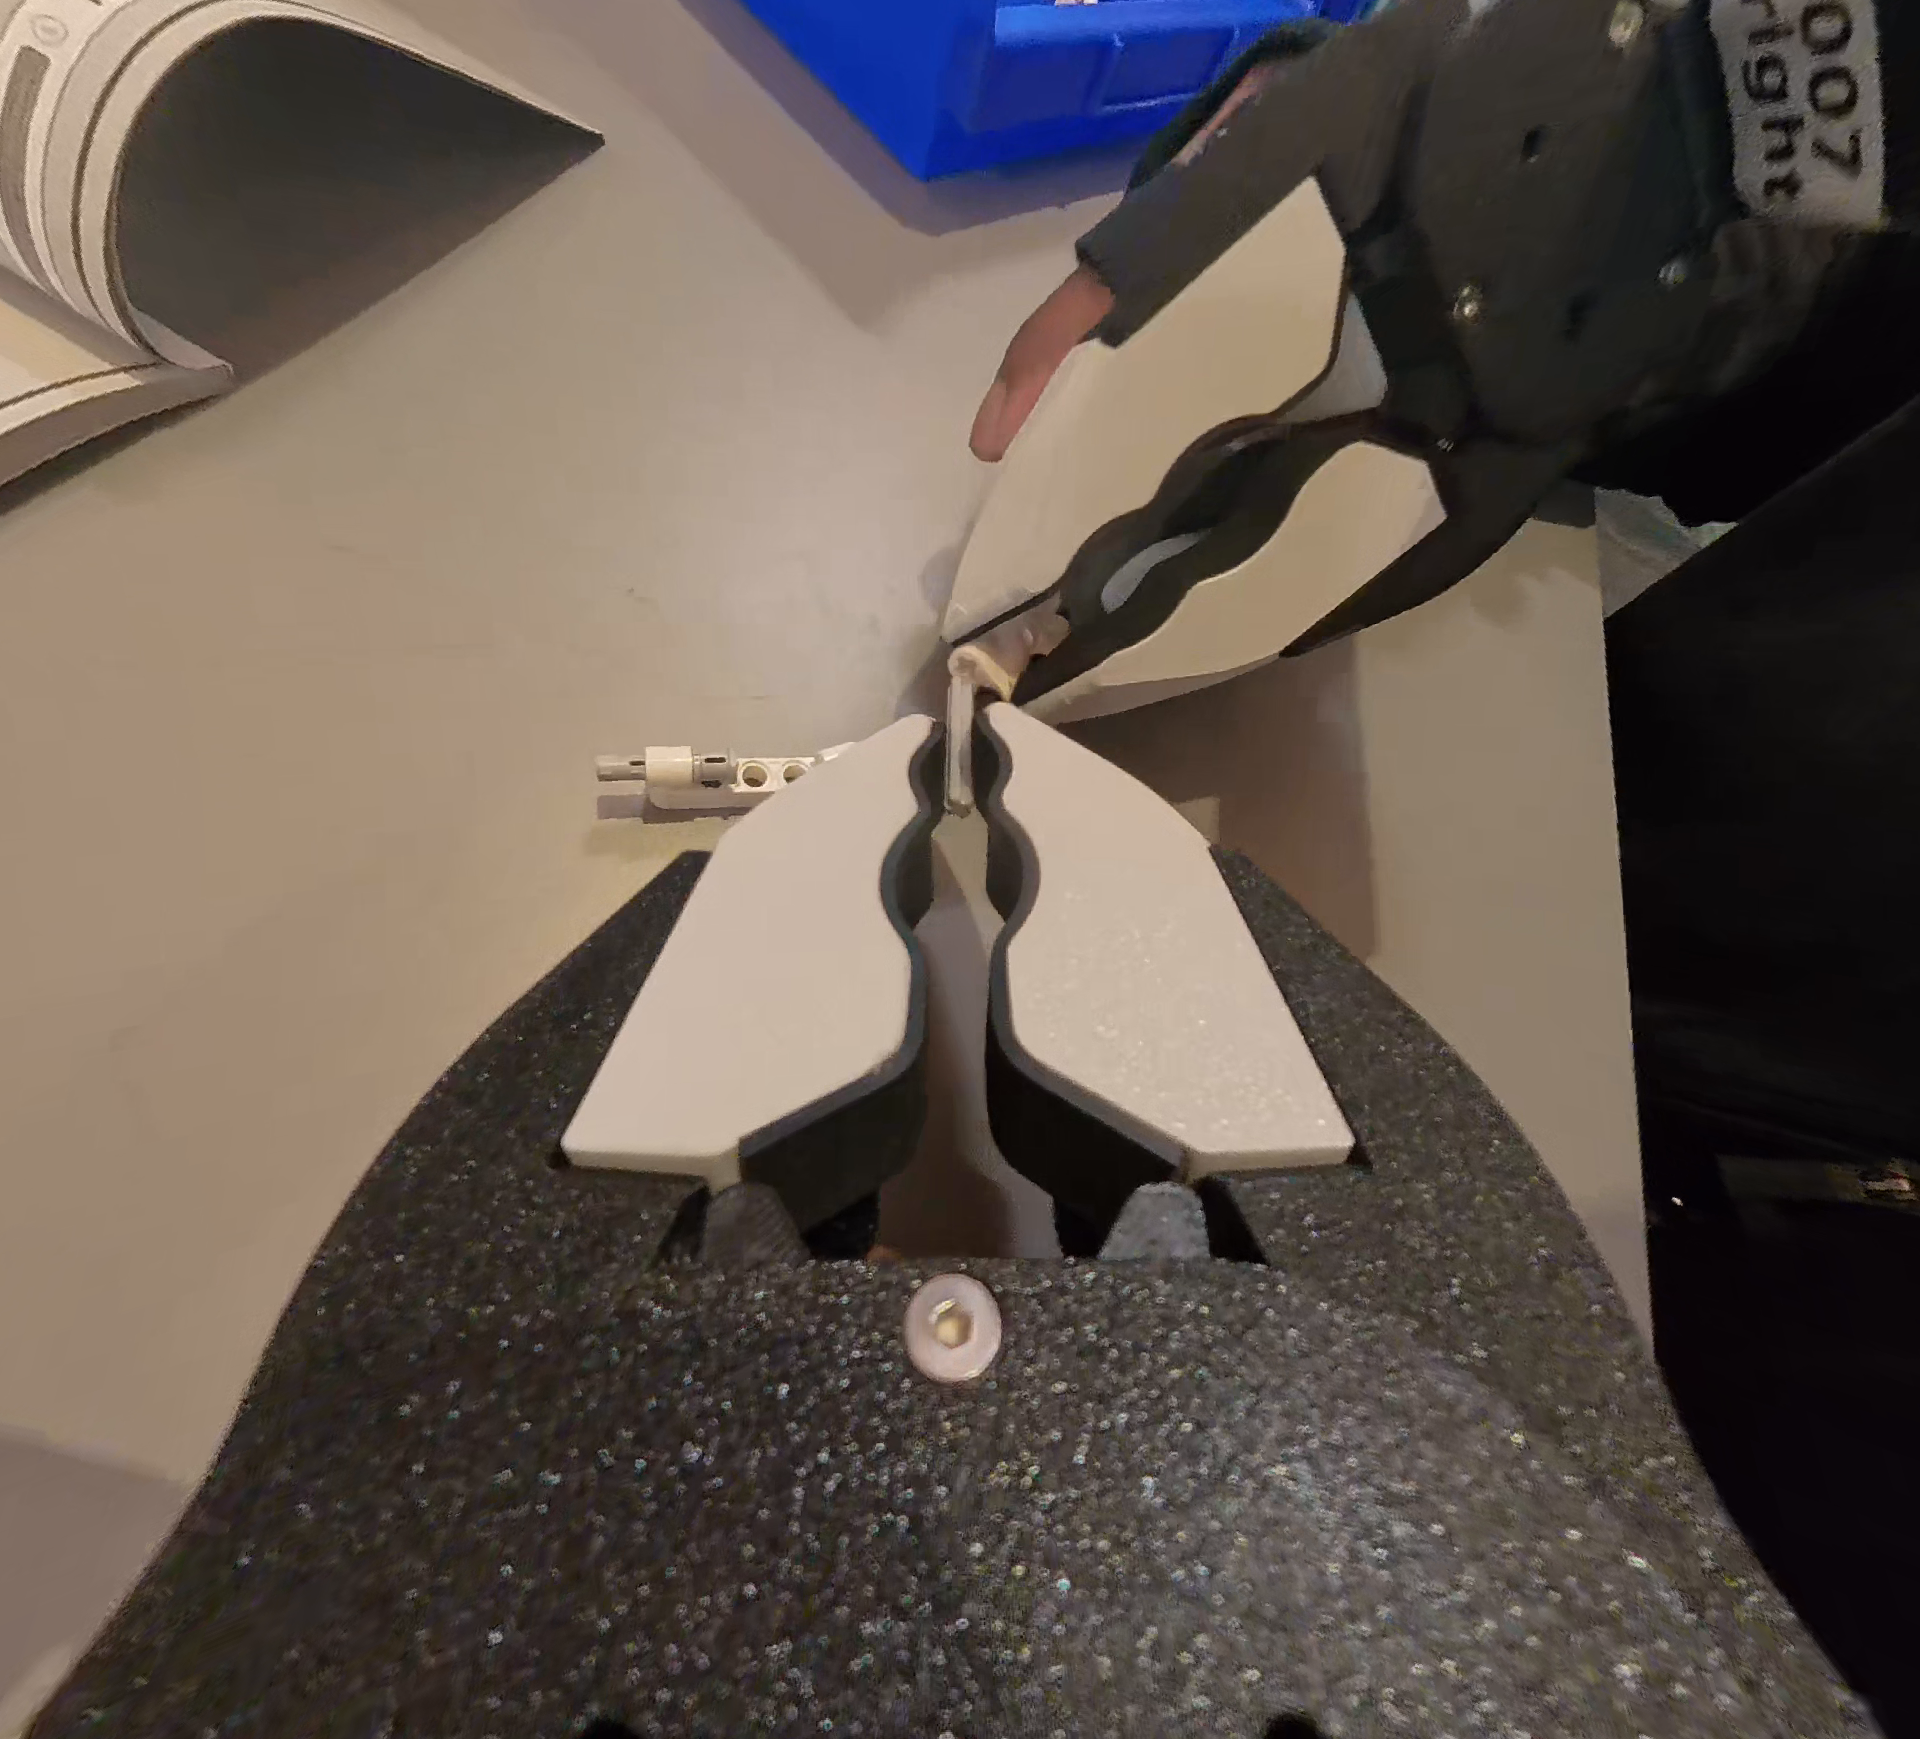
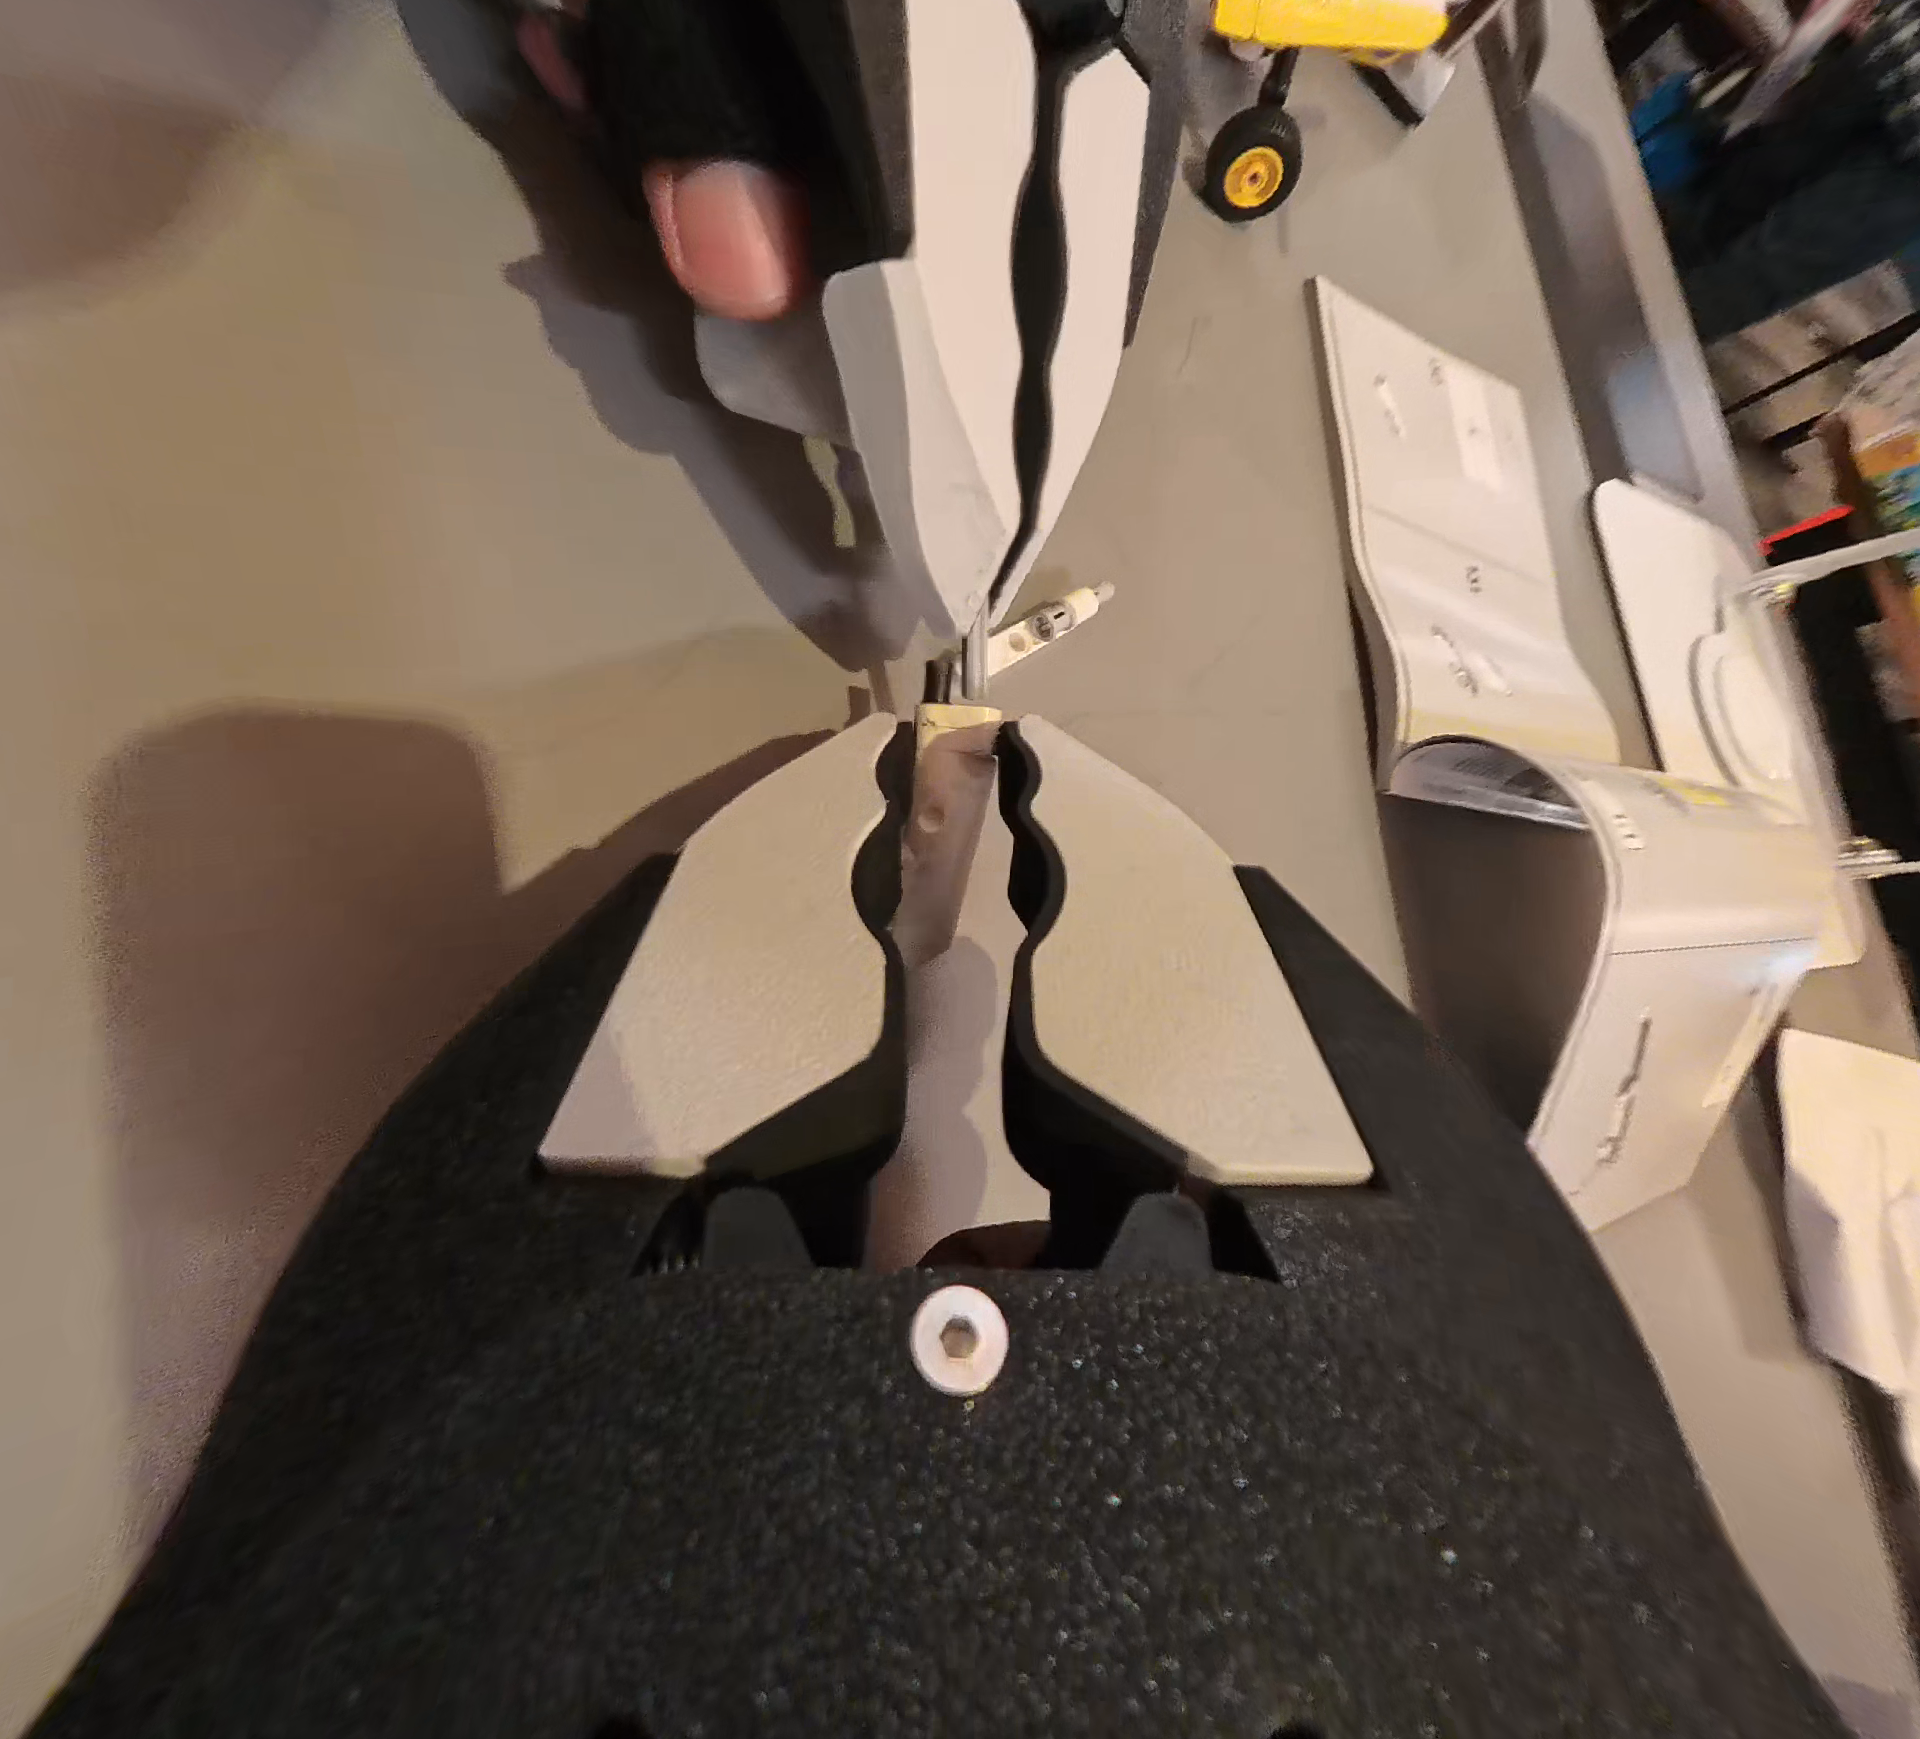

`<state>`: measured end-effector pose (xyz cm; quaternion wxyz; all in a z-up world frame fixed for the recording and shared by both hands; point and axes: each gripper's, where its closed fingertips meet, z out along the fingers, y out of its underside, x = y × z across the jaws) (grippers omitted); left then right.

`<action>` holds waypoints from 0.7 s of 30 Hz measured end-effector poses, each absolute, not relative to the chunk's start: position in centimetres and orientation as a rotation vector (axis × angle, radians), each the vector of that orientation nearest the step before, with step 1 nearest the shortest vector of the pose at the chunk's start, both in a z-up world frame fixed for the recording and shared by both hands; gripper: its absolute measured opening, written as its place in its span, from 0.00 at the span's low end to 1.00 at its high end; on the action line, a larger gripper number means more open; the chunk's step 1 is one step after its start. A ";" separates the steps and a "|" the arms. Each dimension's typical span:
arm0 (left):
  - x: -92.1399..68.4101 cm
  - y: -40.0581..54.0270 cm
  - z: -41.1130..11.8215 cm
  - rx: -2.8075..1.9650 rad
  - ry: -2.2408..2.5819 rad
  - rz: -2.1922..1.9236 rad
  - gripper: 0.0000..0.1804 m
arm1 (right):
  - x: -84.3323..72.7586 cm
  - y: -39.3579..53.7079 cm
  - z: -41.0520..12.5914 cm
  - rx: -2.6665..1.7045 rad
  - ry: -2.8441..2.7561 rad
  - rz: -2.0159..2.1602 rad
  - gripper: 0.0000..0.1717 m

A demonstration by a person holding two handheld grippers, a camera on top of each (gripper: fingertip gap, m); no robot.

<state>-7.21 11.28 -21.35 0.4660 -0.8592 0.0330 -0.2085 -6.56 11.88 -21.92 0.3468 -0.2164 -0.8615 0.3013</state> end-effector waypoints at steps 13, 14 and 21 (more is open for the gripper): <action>-7.6 11.2 -20.8 -2.067 -0.023 -0.624 0.02 | -7.4 11.7 -21.5 -0.297 -2.042 0.630 0.09; -7.6 11.2 -20.7 -2.065 -0.023 -0.633 0.02 | -7.4 11.7 -21.5 -0.292 -2.039 0.622 0.09; -7.8 11.2 -20.5 -2.051 -0.057 -0.658 0.02 | -7.7 11.7 -21.3 -0.303 -2.002 0.623 0.09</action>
